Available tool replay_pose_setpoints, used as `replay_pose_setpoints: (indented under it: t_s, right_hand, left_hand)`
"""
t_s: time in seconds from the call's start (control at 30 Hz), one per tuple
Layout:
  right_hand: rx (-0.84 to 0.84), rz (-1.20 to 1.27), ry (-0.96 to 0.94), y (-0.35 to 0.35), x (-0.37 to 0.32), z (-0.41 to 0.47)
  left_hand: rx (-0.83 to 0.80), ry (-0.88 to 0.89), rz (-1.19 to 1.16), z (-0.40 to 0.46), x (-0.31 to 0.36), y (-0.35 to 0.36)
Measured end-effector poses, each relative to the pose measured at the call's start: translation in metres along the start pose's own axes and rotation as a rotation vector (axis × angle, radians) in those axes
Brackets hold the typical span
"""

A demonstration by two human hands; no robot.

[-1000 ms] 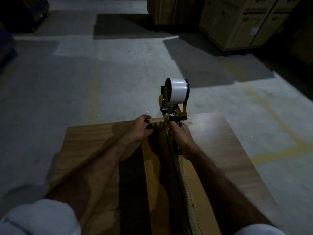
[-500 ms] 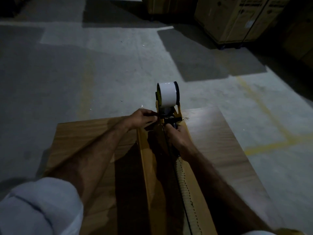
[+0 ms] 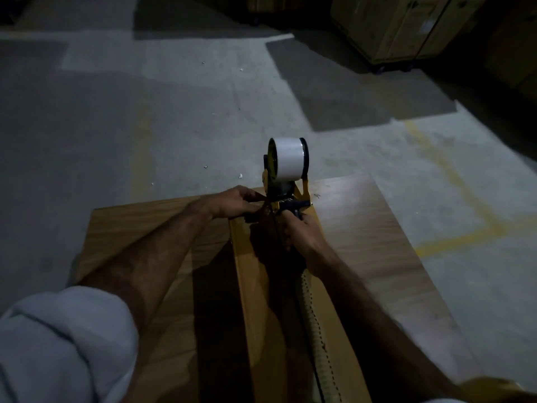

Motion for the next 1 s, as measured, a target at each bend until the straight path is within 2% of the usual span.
replay_pose_setpoints:
  t_s: [0.13,0.3,0.5,0.73,1.0]
  right_hand:
    - [-0.010,0.022,0.012,0.000,-0.001,0.000]
    - [0.006,-0.002,-0.011,0.007,-0.006,-0.002]
    - [-0.003,0.017,-0.035,0.014,0.005,-0.007]
    - [-0.012,0.030,-0.030,0.010,0.013,-0.007]
    - [-0.086,0.026,-0.031,0.005,0.011,-0.009]
  left_hand:
    - [0.024,-0.030,0.043,0.005,-0.003,0.001]
    - [0.107,-0.003,-0.023,0.002,-0.006,0.002]
    - [0.117,0.022,-0.063,-0.002,-0.008,0.007]
    - [0.431,-0.023,-0.007,0.005,-0.016,0.012]
    - [0.425,0.006,-0.016,0.003,-0.016,0.013]
Point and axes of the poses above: each hand's wrist, its own z-axis towards the middle knuckle, its own y-axis out of the palm, x = y × z, the point moved 6 cm from there along z, towards the middle knuckle, and after that the axes turned 9 degrees about -y, right-handed, at the moved point
